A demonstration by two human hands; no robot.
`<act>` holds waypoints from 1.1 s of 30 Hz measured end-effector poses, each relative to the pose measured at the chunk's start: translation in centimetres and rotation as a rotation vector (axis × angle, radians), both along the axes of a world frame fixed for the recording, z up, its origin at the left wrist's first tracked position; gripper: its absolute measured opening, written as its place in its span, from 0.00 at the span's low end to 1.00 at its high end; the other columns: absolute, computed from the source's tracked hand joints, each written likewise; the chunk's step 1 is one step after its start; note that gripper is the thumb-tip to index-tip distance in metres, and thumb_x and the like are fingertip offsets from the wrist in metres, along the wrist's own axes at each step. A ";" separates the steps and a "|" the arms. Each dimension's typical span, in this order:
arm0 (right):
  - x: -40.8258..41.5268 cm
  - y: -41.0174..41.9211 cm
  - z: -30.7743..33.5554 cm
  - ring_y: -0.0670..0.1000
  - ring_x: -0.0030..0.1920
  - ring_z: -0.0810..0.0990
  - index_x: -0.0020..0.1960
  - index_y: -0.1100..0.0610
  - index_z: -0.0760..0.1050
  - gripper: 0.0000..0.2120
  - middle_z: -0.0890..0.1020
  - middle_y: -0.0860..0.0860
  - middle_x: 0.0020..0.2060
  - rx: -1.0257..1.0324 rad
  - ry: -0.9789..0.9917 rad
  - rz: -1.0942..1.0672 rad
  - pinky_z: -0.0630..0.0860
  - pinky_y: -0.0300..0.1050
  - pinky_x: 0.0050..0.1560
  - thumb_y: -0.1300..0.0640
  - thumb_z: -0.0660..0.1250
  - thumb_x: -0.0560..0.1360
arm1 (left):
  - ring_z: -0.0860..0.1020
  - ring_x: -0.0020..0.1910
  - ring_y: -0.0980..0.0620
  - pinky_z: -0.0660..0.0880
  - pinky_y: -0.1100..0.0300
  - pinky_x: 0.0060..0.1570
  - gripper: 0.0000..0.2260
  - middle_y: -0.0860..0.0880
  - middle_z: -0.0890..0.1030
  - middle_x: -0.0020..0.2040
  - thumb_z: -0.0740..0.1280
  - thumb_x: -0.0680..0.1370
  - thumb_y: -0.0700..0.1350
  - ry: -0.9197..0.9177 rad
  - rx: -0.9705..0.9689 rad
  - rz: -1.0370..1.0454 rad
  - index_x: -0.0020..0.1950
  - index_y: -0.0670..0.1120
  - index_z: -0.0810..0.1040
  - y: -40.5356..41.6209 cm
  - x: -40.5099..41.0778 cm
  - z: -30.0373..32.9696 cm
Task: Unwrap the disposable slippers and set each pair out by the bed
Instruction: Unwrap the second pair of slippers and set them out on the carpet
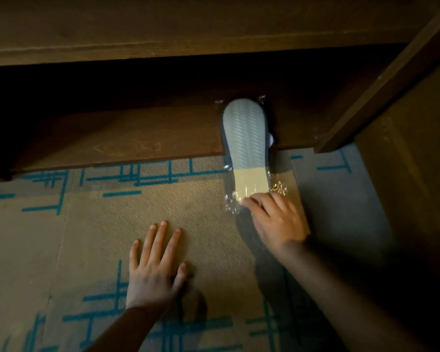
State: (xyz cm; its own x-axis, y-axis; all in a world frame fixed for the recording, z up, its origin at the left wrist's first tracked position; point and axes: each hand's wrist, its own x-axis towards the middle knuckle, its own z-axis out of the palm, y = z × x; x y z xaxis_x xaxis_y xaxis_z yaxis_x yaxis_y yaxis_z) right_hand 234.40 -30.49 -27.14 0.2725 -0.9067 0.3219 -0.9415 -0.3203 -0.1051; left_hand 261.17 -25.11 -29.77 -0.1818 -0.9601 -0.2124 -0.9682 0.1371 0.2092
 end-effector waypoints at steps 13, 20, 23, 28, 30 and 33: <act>2.0 16.2 -0.1 0.48 0.50 0.75 0.48 0.51 0.80 0.10 0.84 0.46 0.46 0.126 -0.118 0.045 0.73 0.45 0.47 0.56 0.62 0.71 | 0.62 0.70 0.54 0.60 0.50 0.70 0.27 0.49 0.71 0.69 0.61 0.70 0.59 0.419 0.030 -0.272 0.68 0.51 0.66 7.5 -6.5 4.3; 1.9 16.3 0.3 0.47 0.48 0.73 0.46 0.57 0.81 0.10 0.83 0.51 0.44 0.255 -0.282 0.045 0.72 0.39 0.49 0.58 0.63 0.69 | 0.75 0.61 0.49 0.76 0.50 0.59 0.13 0.47 0.77 0.61 0.67 0.69 0.48 0.416 0.037 -0.206 0.54 0.50 0.76 8.6 -7.7 3.0; 1.3 16.1 0.7 0.50 0.46 0.76 0.44 0.56 0.80 0.06 0.81 0.51 0.44 0.363 -0.346 -0.059 0.75 0.42 0.48 0.58 0.67 0.68 | 0.75 0.57 0.49 0.78 0.53 0.54 0.08 0.47 0.77 0.57 0.70 0.69 0.45 0.365 -0.001 -0.192 0.48 0.48 0.78 8.1 -8.5 3.6; 0.2 15.7 0.8 0.49 0.47 0.77 0.44 0.49 0.77 0.05 0.80 0.47 0.44 0.585 -0.307 -0.149 0.74 0.49 0.53 0.53 0.63 0.71 | 0.71 0.56 0.51 0.75 0.60 0.51 0.04 0.50 0.75 0.54 0.68 0.71 0.45 0.305 -0.014 -0.169 0.45 0.48 0.78 7.3 -9.5 4.1; 0.2 15.8 1.2 0.49 0.46 0.79 0.44 0.50 0.78 0.03 0.81 0.46 0.41 0.583 -0.288 -0.118 0.72 0.51 0.55 0.54 0.67 0.70 | 0.70 0.57 0.52 0.72 0.61 0.53 0.04 0.50 0.74 0.56 0.67 0.72 0.46 0.293 0.014 -0.187 0.45 0.48 0.78 6.8 -9.6 4.2; 0.1 16.5 1.6 0.49 0.41 0.80 0.40 0.49 0.78 0.05 0.80 0.45 0.35 0.512 -0.266 -0.088 0.73 0.51 0.50 0.57 0.72 0.67 | 0.70 0.56 0.52 0.73 0.59 0.54 0.04 0.49 0.74 0.55 0.67 0.73 0.46 0.329 0.062 -0.159 0.45 0.47 0.79 6.2 -9.5 4.2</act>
